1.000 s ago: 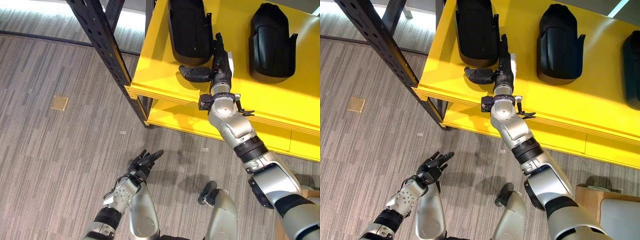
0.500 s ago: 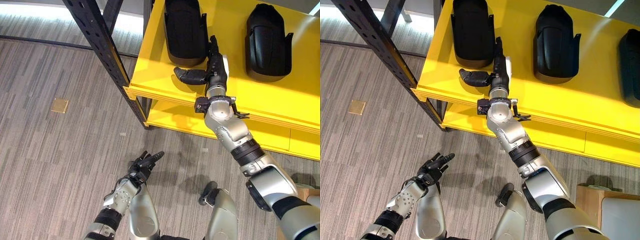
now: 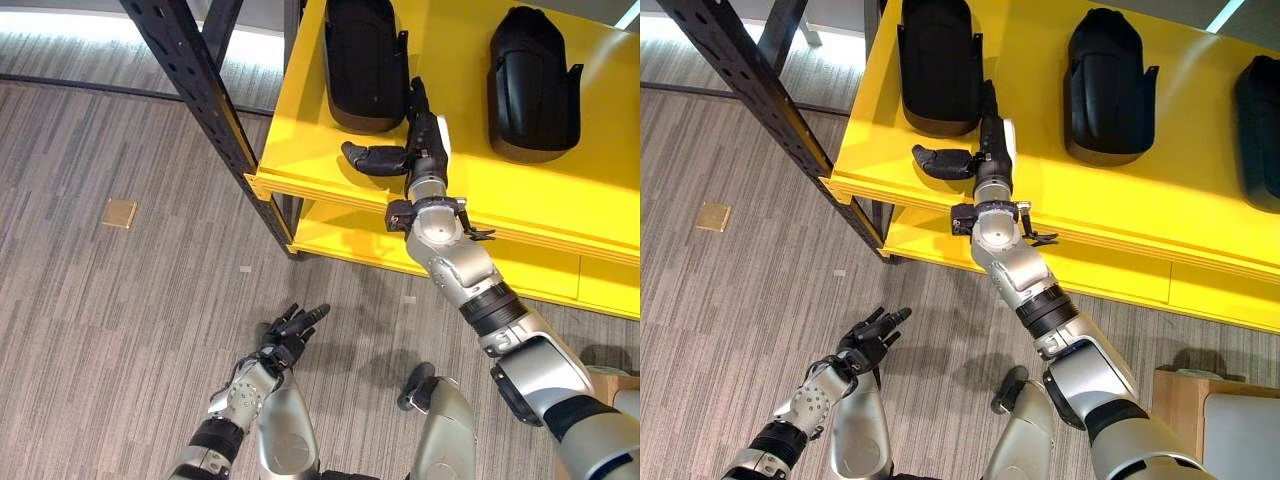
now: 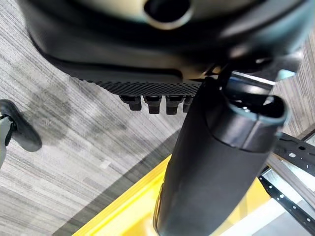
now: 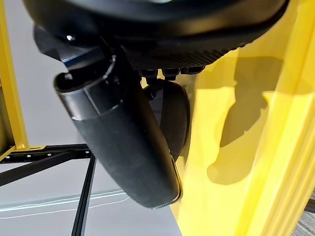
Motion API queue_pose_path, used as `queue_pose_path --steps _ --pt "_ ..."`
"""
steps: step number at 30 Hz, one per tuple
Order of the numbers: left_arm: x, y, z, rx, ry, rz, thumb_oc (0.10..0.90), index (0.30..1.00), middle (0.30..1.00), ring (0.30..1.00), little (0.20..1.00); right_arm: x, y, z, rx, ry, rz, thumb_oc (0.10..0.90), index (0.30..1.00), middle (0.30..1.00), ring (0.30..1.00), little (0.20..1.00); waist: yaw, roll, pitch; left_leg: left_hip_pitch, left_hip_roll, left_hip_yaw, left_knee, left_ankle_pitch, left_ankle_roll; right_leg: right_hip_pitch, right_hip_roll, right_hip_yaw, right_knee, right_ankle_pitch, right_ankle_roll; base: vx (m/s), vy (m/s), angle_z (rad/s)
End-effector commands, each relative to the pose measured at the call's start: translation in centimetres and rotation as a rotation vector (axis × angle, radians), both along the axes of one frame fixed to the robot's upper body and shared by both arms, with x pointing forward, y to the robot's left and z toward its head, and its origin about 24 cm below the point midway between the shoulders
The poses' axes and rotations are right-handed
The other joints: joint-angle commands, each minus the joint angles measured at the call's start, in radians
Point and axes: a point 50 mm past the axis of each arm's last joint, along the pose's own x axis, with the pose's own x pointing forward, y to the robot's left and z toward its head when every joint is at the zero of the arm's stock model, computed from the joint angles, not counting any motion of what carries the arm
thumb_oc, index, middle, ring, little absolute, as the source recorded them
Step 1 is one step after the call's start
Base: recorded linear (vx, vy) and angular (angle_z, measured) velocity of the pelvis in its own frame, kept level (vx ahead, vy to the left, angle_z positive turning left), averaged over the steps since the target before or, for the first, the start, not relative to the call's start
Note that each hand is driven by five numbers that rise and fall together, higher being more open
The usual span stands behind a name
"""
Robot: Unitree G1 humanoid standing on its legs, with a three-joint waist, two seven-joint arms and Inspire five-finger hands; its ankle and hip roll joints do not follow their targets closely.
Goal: Move parts from the plastic box to the shelf.
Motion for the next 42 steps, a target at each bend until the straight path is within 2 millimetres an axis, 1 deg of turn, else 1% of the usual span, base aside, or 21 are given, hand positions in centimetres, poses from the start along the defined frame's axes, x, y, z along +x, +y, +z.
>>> queue_pose_path --steps 1,5,13,16,18,20,25,28,33,42 --pt "0.7 -4.0 1.9 -0.16 -0.095 -0.114 0.9 1.0 1.0 1.0 1.0 -2.1 2.2 6.0 0.026 -0.28 0.114 0.9 1.0 1.0 1.0 1.0 -0.006 0.017 -0.015 0.0 -0.057 0.114 -0.009 0.002 0.083 0.078 0.06 -0.009 0.08 -0.132 -0.074 0.0 0.0 0.0" --pt "0.6 -4.8 2.1 -0.191 -0.099 -0.139 0.9 1.0 1.0 1.0 1.0 -2.1 2.2 6.0 0.026 -0.276 0.107 0.9 1.0 1.0 1.0 1.0 -0.008 0.021 -0.015 -0.001 -0.057 0.117 -0.009 0.002 0.084 0.075 0.059 -0.007 0.081 -0.133 -0.075 0.0 0.0 0.0" --pt "0.9 -5.0 2.5 -0.2 -0.099 -0.133 0.9 1.0 1.0 1.0 1.0 -1.8 2.0 6.1 0.046 -0.259 0.111 0.9 1.0 1.0 1.0 1.0 -0.015 0.024 -0.015 0.003 -0.056 0.122 -0.012 0.003 0.081 0.074 0.056 -0.003 0.082 -0.133 -0.073 0.0 0.0 0.0" --pt "1.4 -5.3 3.1 -0.208 -0.104 -0.124 0.9 1.0 1.0 1.0 1.0 -2.0 2.4 6.1 0.042 -0.264 0.115 0.9 1.0 1.0 1.0 1.0 -0.021 0.025 -0.015 0.004 -0.055 0.125 -0.015 0.005 0.079 0.068 0.056 0.002 0.08 -0.131 -0.071 0.0 0.0 0.0" --pt "1.4 -5.4 3.1 -0.211 -0.104 -0.124 0.9 1.0 1.0 1.0 1.0 -2.0 2.4 6.2 0.036 -0.267 0.105 0.9 1.0 1.0 1.0 1.0 -0.022 0.026 -0.015 0.004 -0.055 0.125 -0.015 0.006 0.079 0.068 0.056 0.003 0.08 -0.131 -0.071 0.0 0.014 -0.02" --pt "1.5 -5.6 3.2 -0.218 -0.104 -0.12 0.9 1.0 1.0 1.0 1.0 -2.0 2.4 6.3 0.029 -0.284 0.067 0.9 1.0 1.0 1.0 1.0 -0.024 0.028 -0.015 0.005 -0.056 0.126 -0.017 0.006 0.079 0.068 0.055 0.004 0.079 -0.13 -0.07 0.0 0.036 -0.04" --pt "1.8 -5.7 3.5 -0.227 -0.11 -0.116 0.9 1.0 1.0 1.0 1.0 -1.6 1.9 6.2 0.046 -0.264 0.08 0.9 1.0 1.0 1.0 1.0 -0.029 0.03 -0.015 0.005 -0.056 0.128 -0.015 0.004 0.078 0.066 0.052 0.008 0.081 -0.131 -0.068 0.0 0.006 0.0" --pt "2.1 -5.8 3.8 -0.234 -0.11 -0.111 0.9 1.0 1.0 1.0 1.0 -1.8 2.3 6.3 0.061 -0.264 0.116 0.9 1.0 1.0 1.0 1.0 -0.034 0.027 -0.015 0.004 -0.053 0.131 -0.013 0.004 0.077 0.061 0.053 0.012 0.083 -0.131 -0.067 0.0 0.0 0.0" --pt "2.3 -6.1 3.9 -0.239 -0.109 -0.109 0.9 1.0 1.0 1.0 1.0 -2.0 2.7 6.5 0.075 -0.268 0.13 0.9 1.0 1.0 1.0 1.0 -0.036 0.028 -0.015 0.008 -0.054 0.133 -0.014 0.003 0.076 0.063 0.052 0.014 0.081 -0.131 -0.065 0.0 0.0 0.0" --pt "2.2 -6.3 3.8 -0.258 -0.096 -0.118 0.9 1.0 1.0 1.0 1.0 -2.2 3.1 6.3 0.092 -0.255 0.155 0.9 1.0 1.0 1.0 1.0 -0.038 0.031 -0.015 0.011 -0.055 0.134 -0.014 0.003 0.077 0.063 0.048 0.015 0.081 -0.129 -0.063 0.0 0.0 0.0"
